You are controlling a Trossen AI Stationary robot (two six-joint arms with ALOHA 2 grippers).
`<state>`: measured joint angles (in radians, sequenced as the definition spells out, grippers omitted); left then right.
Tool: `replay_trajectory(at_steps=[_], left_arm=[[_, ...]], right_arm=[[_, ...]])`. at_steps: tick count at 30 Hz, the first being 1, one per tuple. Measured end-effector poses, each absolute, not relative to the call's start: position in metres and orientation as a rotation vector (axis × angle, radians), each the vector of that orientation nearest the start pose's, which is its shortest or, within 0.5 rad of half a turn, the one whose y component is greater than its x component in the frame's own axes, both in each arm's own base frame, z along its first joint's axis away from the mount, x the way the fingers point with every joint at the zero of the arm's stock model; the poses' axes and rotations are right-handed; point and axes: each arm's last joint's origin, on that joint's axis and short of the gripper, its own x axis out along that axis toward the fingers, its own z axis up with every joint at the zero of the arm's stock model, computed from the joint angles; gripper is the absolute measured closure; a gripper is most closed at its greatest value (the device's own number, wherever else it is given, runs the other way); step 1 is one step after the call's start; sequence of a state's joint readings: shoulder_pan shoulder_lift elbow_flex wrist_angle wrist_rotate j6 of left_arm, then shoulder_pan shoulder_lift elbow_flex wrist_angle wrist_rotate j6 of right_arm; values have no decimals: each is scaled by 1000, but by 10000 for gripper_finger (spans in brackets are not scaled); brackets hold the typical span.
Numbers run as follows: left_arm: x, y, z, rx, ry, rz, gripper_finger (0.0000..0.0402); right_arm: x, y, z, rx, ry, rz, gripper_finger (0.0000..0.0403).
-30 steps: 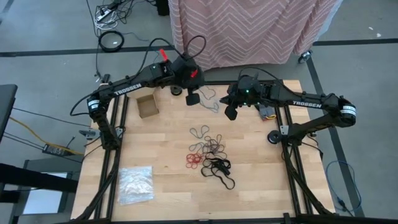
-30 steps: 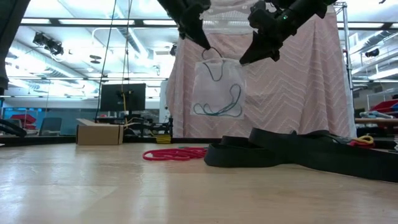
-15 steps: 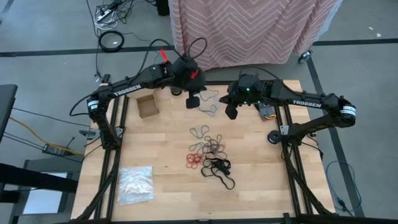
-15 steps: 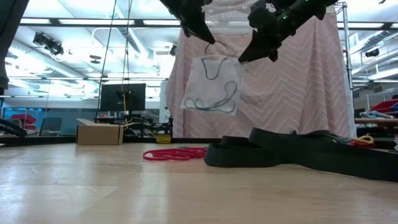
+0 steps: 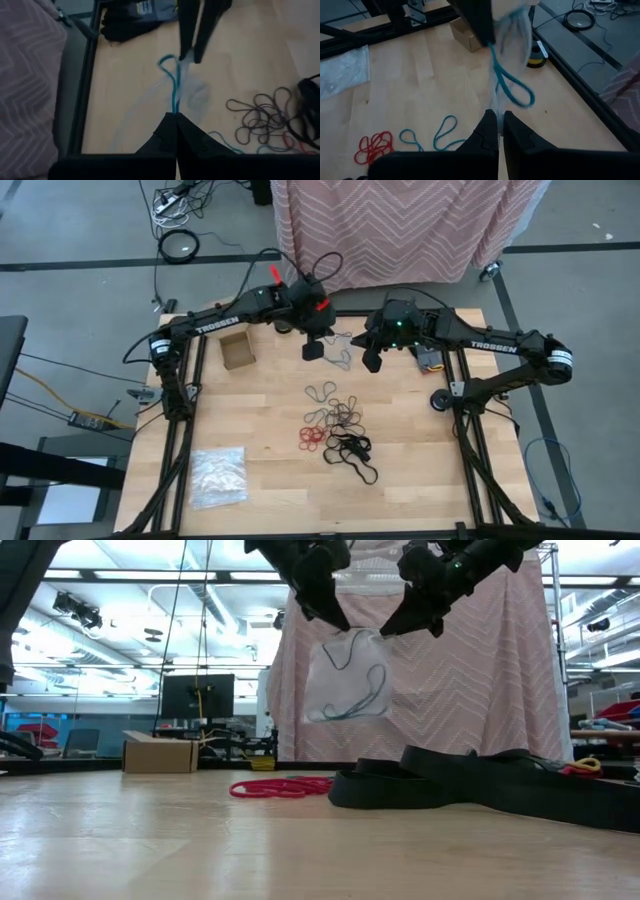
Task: Sort rubber bands
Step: Put the blue rubber band into the transparent zip bag
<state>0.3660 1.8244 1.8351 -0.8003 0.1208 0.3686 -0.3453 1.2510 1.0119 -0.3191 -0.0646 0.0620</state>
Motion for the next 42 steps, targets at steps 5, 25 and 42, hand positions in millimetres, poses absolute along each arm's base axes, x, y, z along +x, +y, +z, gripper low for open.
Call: replay_trajectory(at_steps=[5, 25, 42], left_arm=[[376, 140, 357, 170, 750, 87, 401], [367, 144, 333, 33, 914, -76, 401], [370, 141, 327, -77, 873, -249, 401]], right_arm=[[256, -87, 301, 176, 561, -271, 403], [257, -82, 302, 186, 554, -108, 403], [250, -86, 293, 190, 672, -282, 403]])
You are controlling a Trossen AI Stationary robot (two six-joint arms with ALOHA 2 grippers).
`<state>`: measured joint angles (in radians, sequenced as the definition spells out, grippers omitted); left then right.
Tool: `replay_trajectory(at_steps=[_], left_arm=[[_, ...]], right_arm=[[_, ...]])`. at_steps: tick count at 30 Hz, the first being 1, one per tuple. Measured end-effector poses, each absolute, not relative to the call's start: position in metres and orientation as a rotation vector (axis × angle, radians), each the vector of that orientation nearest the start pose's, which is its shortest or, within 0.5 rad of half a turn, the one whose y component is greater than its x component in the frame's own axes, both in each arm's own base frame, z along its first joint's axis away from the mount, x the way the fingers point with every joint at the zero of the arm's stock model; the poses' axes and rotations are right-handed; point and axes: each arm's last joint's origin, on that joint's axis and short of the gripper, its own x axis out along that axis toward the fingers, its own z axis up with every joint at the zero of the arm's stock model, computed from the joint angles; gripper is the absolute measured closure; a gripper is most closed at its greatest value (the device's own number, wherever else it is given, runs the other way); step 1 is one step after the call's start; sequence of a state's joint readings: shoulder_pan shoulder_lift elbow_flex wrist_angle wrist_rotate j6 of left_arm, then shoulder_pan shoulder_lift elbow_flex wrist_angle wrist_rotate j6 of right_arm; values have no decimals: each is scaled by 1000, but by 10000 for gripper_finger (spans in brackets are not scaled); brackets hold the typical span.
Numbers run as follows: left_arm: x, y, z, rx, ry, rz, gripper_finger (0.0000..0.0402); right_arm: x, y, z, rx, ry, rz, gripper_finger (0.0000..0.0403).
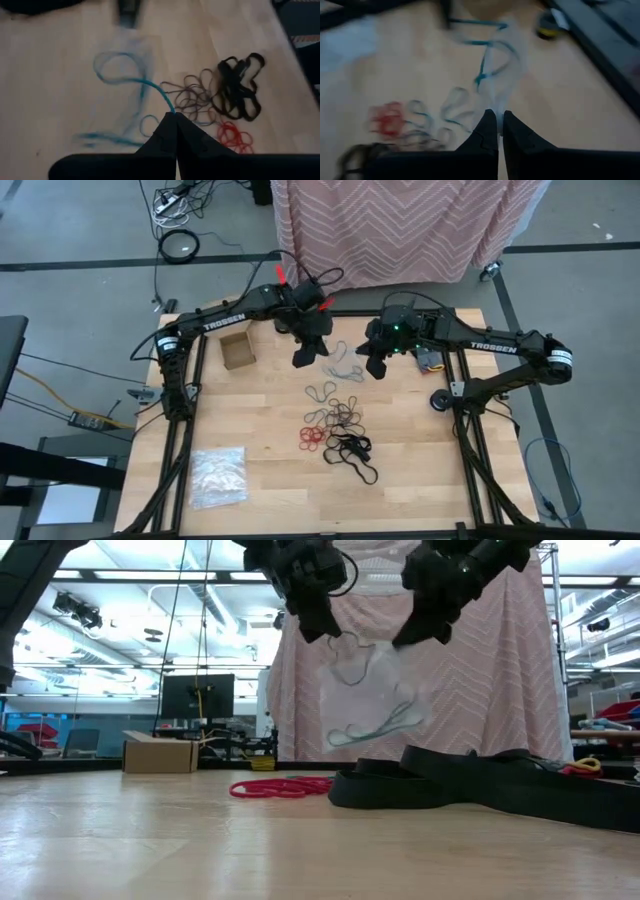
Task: Sort rubber bands
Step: Put the blue rubber band into the transparent zip bag
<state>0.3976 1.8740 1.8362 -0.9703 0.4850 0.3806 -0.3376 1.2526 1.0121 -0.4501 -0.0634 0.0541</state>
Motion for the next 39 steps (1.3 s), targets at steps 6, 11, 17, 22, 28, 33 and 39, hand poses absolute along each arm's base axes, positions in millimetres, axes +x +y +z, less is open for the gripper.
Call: replay_trajectory(at_steps=[6, 11, 17, 22, 28, 33, 39], left_arm=[[374, 146, 329, -8, 863, -141, 400], [377, 147, 340, 18, 784, -118, 399], [379, 149, 366, 79, 708, -43, 400], [375, 151, 395, 123, 622, -24, 400], [368, 152, 393, 103, 696, -25, 400], [372, 156, 391, 160, 706, 57, 401], [375, 162, 399, 188, 622, 77, 401]], right_arm=[[252, -82, 294, 178, 649, -149, 403], [248, -83, 289, 170, 725, -296, 403], [248, -75, 287, 104, 762, -304, 403], [248, -69, 286, -26, 799, -449, 403], [252, -63, 290, -97, 765, -454, 403], [255, -61, 291, -90, 743, -406, 403], [254, -61, 291, -79, 742, -405, 403]])
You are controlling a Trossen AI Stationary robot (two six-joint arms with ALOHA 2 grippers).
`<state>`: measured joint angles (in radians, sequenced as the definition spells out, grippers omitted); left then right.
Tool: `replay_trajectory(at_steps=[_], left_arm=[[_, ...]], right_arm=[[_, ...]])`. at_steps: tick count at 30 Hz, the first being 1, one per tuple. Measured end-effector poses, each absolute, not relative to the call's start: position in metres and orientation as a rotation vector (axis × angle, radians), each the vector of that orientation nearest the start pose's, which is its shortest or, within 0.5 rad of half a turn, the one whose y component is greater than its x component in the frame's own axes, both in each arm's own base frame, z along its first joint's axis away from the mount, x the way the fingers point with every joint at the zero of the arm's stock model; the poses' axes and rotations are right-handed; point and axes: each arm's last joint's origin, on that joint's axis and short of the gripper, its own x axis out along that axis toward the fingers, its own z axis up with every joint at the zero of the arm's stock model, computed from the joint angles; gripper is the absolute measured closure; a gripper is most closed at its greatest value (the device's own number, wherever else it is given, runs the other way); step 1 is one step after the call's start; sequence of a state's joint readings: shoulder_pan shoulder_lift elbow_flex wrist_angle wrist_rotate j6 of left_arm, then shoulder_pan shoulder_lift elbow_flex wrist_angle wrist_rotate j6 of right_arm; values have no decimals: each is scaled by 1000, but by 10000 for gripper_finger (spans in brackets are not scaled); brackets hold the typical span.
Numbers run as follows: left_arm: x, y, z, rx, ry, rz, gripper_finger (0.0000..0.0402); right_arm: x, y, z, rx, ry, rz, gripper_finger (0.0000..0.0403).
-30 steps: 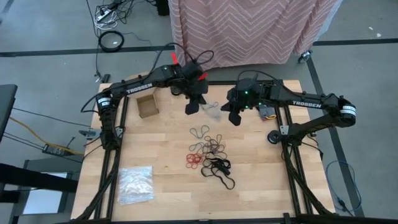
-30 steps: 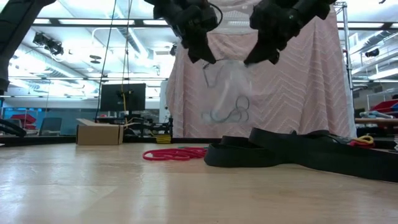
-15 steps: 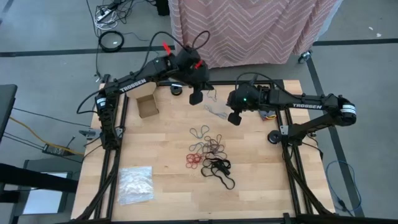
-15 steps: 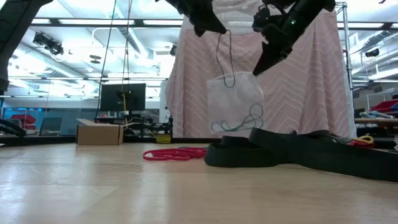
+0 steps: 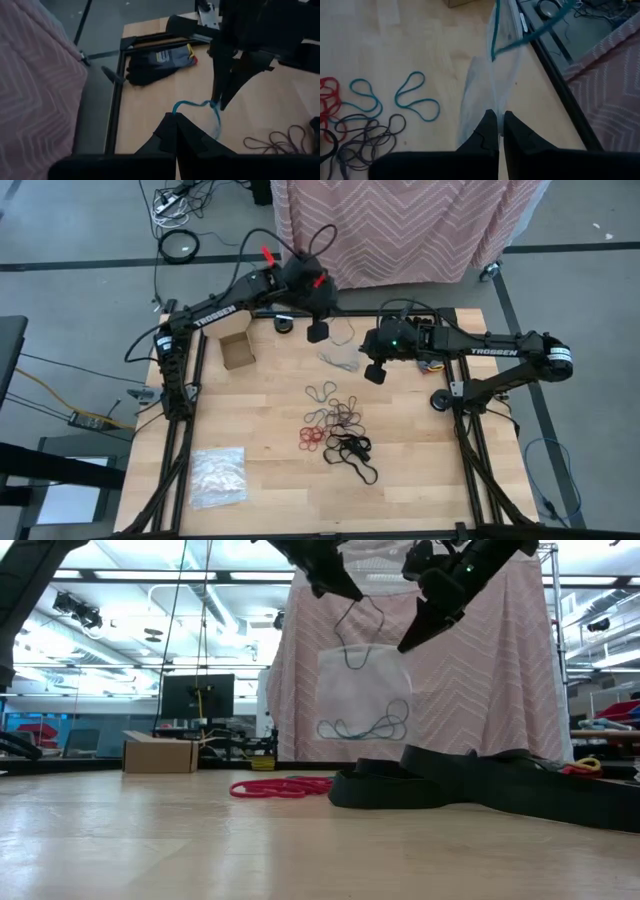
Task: Sort rubber bands
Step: Put the blue rubber band into the transparent zip bag
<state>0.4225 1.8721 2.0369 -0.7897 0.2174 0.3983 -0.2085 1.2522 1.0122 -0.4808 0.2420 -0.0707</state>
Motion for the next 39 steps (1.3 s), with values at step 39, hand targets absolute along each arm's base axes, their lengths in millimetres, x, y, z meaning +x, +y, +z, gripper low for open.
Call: replay_trajectory(at_steps=[39], left_arm=[[375, 153, 369, 151, 836, -72, 401]], right_arm=[[256, -68, 295, 26, 670, -392, 403]])
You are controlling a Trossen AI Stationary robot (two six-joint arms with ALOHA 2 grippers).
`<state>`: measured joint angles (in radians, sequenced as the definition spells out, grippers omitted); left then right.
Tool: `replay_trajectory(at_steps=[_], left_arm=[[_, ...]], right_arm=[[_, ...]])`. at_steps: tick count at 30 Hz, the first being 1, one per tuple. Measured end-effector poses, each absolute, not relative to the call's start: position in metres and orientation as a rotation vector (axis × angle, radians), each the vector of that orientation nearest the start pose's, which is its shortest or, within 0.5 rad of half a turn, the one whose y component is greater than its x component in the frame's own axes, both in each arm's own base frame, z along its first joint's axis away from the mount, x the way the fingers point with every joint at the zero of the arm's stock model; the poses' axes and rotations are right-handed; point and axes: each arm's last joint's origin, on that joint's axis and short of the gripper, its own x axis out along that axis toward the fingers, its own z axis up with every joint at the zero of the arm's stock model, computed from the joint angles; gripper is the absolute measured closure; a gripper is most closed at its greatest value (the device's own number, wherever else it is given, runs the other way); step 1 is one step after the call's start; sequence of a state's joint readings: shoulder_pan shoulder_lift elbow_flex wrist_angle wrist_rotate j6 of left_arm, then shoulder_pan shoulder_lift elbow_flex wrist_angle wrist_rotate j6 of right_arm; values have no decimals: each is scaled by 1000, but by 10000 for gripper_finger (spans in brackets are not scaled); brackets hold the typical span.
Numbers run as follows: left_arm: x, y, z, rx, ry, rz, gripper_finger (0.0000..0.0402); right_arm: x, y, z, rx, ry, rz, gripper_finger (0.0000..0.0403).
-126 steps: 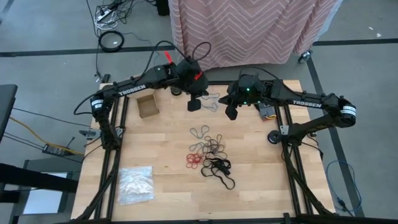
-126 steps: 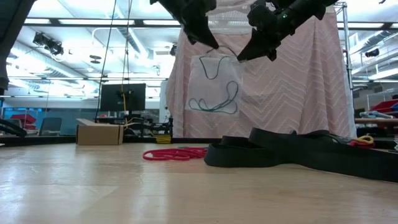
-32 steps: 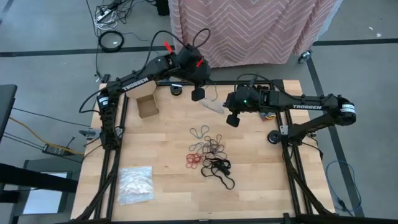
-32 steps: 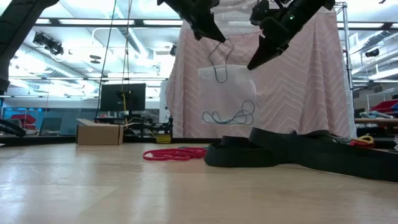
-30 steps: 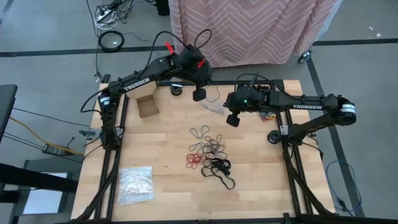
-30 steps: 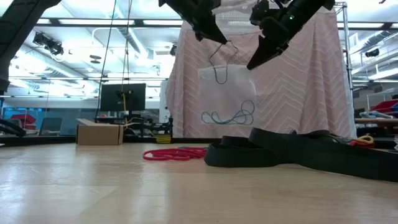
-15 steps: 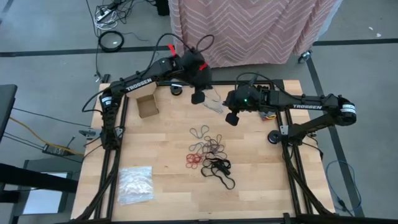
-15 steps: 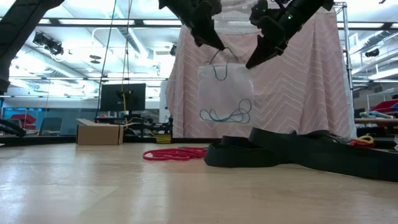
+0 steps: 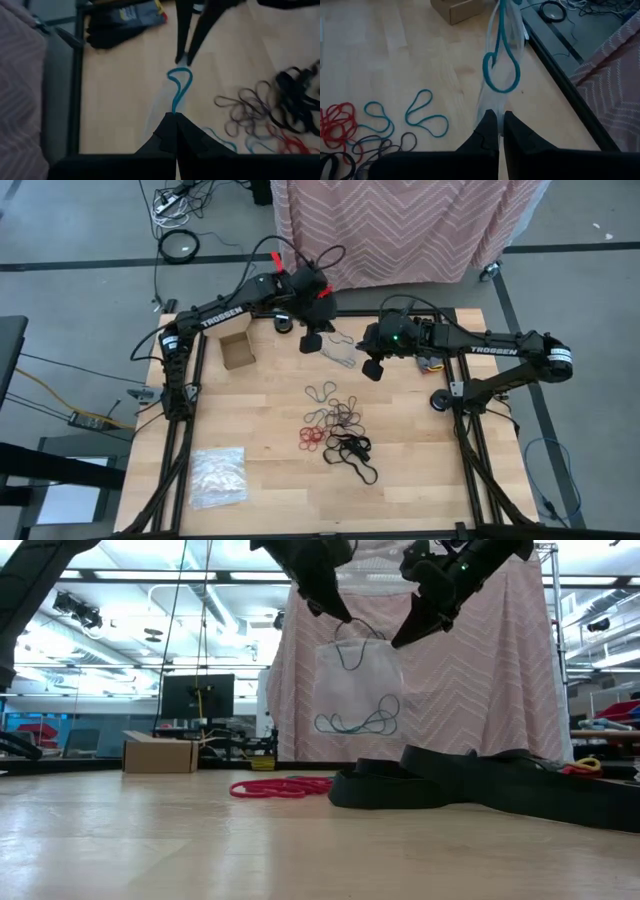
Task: Sort rubber bands
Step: Put the blue rubber band into the transparent zip bag
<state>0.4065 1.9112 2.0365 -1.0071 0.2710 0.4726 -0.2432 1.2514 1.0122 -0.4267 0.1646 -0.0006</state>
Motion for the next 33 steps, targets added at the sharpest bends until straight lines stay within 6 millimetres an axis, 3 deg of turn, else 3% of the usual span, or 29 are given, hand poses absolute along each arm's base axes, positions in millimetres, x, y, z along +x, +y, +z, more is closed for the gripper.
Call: replay_trajectory(at_steps=[11, 21, 33], left_arm=[[393, 159, 333, 115, 923, -131, 401], [393, 158, 345, 116, 871, -167, 401], [416, 152, 302, 64, 957, -289, 401]], right_arm=[[257, -68, 296, 40, 656, -348, 403], [258, -67, 296, 52, 653, -311, 403], [262, -66, 290, 71, 669, -255, 403]])
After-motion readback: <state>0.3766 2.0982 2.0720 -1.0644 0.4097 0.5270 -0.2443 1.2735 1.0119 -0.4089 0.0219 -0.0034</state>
